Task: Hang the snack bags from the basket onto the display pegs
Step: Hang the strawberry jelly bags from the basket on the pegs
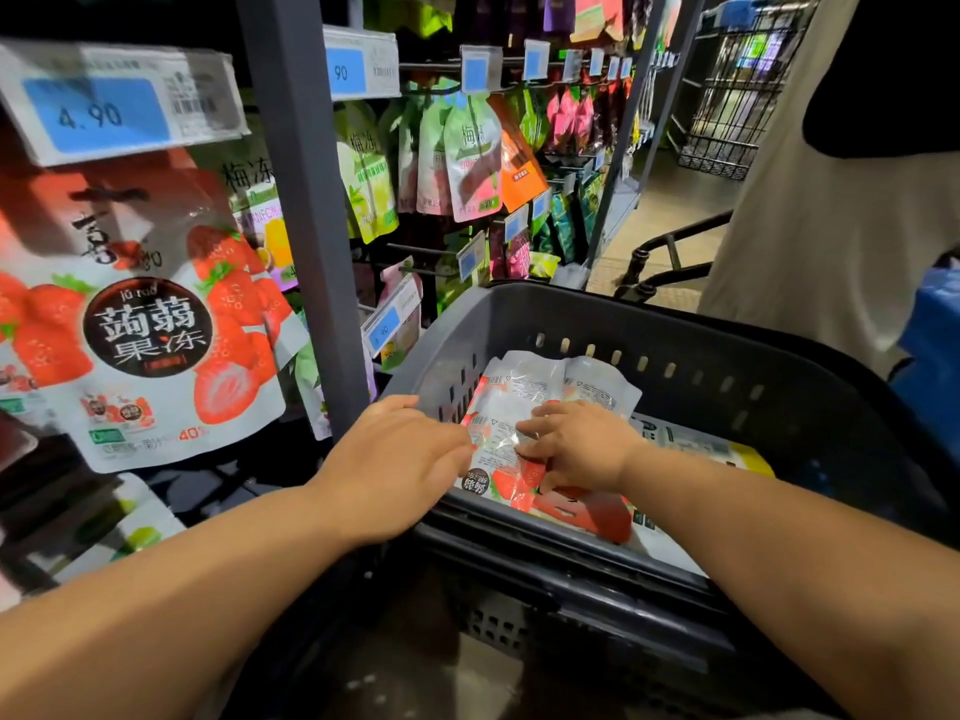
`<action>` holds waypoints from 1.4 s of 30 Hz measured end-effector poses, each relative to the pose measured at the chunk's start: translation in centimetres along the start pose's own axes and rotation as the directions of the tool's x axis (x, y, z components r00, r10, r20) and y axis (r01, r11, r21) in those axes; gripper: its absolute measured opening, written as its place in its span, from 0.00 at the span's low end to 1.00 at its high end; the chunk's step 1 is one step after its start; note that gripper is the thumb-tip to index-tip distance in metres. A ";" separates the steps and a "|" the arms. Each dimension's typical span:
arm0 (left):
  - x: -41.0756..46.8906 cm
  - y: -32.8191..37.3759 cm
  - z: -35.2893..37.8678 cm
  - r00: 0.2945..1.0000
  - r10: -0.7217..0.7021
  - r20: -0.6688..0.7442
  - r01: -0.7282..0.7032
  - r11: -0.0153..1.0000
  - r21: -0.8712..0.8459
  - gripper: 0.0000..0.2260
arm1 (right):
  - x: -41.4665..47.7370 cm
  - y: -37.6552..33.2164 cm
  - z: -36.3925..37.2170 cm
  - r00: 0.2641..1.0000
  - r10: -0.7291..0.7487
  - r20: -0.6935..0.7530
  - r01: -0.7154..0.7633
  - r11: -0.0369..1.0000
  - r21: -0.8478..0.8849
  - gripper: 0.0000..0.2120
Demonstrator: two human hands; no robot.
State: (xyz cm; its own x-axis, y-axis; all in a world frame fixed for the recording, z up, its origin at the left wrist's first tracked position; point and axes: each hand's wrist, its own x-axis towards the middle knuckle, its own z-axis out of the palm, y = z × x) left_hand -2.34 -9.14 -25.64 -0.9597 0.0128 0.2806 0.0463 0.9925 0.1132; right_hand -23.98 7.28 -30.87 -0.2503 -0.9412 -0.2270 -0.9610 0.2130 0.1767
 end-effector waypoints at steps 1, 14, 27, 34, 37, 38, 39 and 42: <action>0.0 0.0 0.0 1.000 0.001 -0.002 -0.001 1.000 -0.003 0.24 | -0.1 0.0 0.2 0.999 -0.027 -0.038 0.027 1.000 0.008 0.23; -0.2 -0.1 -0.2 1.000 0.018 -0.023 -0.018 1.000 0.003 0.26 | 0.3 -0.6 -0.1 0.986 0.071 -0.150 -0.036 0.974 0.224 0.09; -0.4 -0.2 0.1 1.000 0.008 -0.019 -0.009 1.000 -0.025 0.23 | -4.2 2.6 -3.3 0.948 0.319 0.004 -0.297 0.878 0.374 0.13; -0.4 -0.3 0.2 1.000 0.015 -0.018 -0.015 1.000 -0.018 0.19 | -6.3 3.8 -4.6 0.885 0.437 -0.159 -0.302 0.801 0.518 0.08; -0.5 -0.2 0.2 1.000 0.001 -0.014 -0.002 0.999 -0.035 0.19 | -6.6 3.9 -5.1 0.798 0.554 -0.236 -0.354 0.749 0.560 0.12; -0.5 -0.2 0.1 1.000 -0.002 -0.016 0.002 0.999 -0.042 0.19 | -6.6 3.9 -5.2 0.772 0.585 -0.250 -0.358 0.724 0.590 0.11; -0.5 -0.1 0.1 1.000 -0.004 -0.017 0.003 0.999 -0.043 0.19 | -6.5 3.9 -5.3 0.748 0.608 -0.267 -0.347 0.701 0.623 0.10; -0.5 0.0 0.0 1.000 -0.002 -0.016 0.001 1.000 -0.030 0.21 | -6.1 3.6 -5.7 0.670 0.654 -0.350 -0.284 0.662 0.693 0.09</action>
State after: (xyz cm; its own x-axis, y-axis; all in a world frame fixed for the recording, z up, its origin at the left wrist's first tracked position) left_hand -1.86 -9.18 -25.74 -0.9552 0.0088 0.2958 0.0531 0.9885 0.1418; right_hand -25.27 12.30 -23.41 -0.7554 -0.5832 0.2987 -0.6468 0.5905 -0.4827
